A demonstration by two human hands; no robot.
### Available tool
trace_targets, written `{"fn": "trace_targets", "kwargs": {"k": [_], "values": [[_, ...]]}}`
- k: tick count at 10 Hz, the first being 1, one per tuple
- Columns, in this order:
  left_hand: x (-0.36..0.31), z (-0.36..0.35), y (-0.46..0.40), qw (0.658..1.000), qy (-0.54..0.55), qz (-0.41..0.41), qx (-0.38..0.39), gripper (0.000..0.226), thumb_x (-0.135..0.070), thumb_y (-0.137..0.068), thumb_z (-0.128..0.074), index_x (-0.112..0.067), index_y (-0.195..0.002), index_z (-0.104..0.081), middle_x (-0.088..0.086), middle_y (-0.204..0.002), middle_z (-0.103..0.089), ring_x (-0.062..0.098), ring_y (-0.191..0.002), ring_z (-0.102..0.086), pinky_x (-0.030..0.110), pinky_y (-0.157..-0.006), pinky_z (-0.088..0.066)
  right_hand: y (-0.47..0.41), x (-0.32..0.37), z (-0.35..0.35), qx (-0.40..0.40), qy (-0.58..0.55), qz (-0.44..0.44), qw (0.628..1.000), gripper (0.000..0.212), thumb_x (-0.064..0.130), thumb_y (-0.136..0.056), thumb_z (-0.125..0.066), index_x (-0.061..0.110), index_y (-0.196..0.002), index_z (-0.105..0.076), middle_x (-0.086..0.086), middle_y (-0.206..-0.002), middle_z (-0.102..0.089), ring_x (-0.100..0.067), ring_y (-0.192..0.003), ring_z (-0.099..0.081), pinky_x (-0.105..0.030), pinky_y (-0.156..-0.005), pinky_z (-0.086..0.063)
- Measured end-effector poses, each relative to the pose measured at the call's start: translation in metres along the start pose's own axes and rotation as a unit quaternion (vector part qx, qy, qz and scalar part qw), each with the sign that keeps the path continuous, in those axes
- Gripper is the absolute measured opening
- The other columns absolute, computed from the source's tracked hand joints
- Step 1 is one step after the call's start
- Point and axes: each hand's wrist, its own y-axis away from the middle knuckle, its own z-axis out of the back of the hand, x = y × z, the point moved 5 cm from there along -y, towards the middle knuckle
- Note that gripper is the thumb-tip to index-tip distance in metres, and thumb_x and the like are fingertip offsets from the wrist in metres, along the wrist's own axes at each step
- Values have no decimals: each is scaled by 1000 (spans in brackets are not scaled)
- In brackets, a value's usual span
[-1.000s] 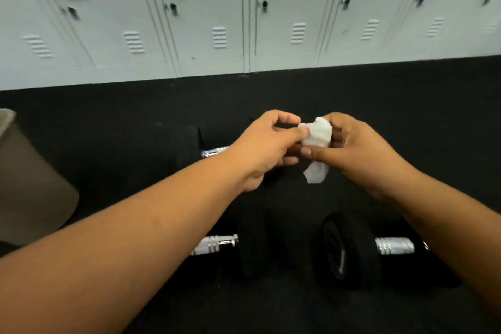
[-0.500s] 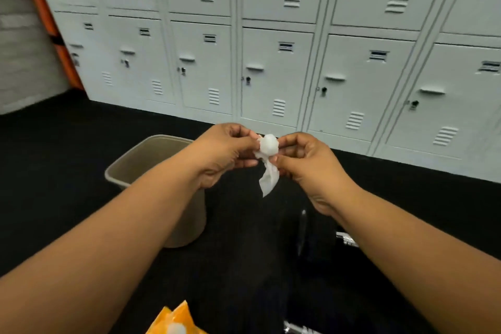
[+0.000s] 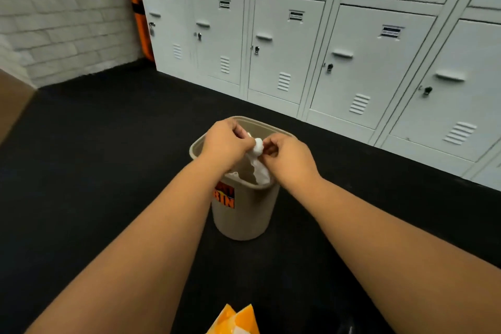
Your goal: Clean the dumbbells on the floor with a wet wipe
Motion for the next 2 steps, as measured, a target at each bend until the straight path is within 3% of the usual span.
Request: {"fn": "trace_targets", "kwargs": {"k": [1,2], "values": [[5,-7,-8,997,-79,2,17,7,-14,-82,-66,-18,-86,-61,1,-88,-65,17,-87,-63,30,-73,-52,-11,-12,-22,2,128,23,991,19,36,-86,-62,36,-105,-65,2,-94,-66,-17,-82,-62,-34,-72,-56],[9,-14,-13,983,-173,38,51,19,-18,-85,-65,-13,-103,-64,8,-105,-66,24,-100,-62,38,-91,-51,-20,-21,-31,12,136,32,990,26,34,-87,-61,35,-112,-65,0,-103,-66,-19,-89,-63,-37,-80,-56]]}}
